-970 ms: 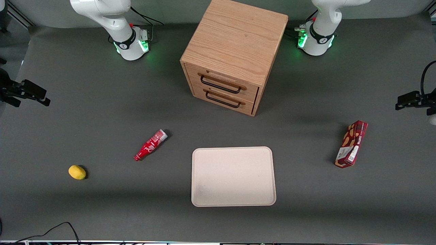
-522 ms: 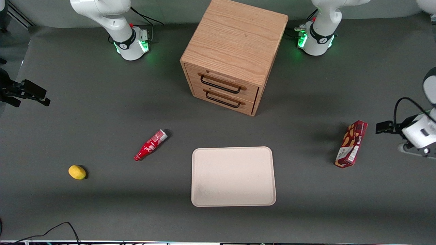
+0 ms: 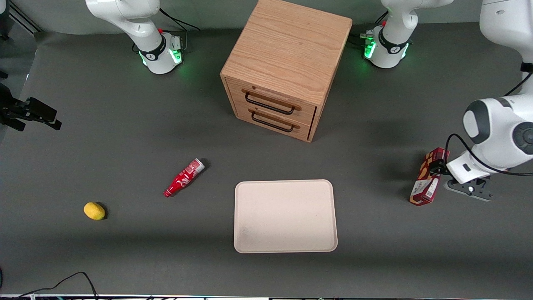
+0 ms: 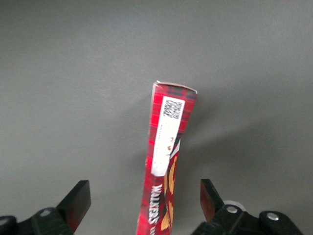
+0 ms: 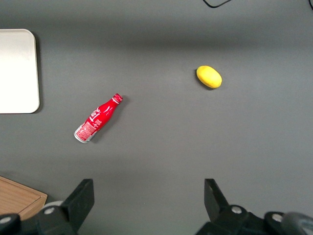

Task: Place red cookie box on tray
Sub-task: 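Close the left gripper on the cookie box's end and lift it upright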

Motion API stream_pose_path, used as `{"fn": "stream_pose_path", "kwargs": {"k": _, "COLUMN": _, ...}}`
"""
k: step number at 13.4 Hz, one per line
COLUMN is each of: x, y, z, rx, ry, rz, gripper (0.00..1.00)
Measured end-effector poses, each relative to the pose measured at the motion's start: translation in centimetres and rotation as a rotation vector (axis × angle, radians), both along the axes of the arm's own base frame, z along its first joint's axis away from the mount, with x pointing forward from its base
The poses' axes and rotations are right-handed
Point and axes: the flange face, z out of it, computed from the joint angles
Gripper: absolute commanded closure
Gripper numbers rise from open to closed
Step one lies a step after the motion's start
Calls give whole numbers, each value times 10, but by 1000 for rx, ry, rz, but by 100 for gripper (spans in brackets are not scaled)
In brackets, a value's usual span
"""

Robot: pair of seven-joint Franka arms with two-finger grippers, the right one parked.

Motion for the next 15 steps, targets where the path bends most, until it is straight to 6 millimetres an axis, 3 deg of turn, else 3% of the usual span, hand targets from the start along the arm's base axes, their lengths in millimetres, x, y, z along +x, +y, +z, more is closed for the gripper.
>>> {"fn": "stream_pose_path", "kwargs": {"k": 4, "x": -19, "y": -6, "z": -32, "rx": 0, "ry": -34, "rz": -15, "gripper": 0}}
{"fn": "stream_pose_path", "kwargs": {"k": 11, "x": -20, "y": -6, "z": -52, "rx": 6, "ry": -46, "rz": -66, "gripper": 0}}
{"fn": "stream_pose_path", "kwargs": {"k": 12, "x": -20, "y": -6, "z": -53, "rx": 6, "ry": -44, "rz": -70, "gripper": 4}}
{"fn": "stream_pose_path", "kwargs": {"k": 13, "x": -20, "y": -6, "z": -53, "rx": 6, "ry": -44, "rz": -70, "gripper": 30}}
{"fn": "stream_pose_path", "kwargs": {"k": 14, "x": -20, "y": -6, "z": -53, "rx": 6, "ry": -44, "rz": -72, "gripper": 71}}
{"fn": "stream_pose_path", "kwargs": {"k": 15, "x": -20, "y": -6, "z": -53, "rx": 6, "ry": -44, "rz": -75, "gripper": 100}}
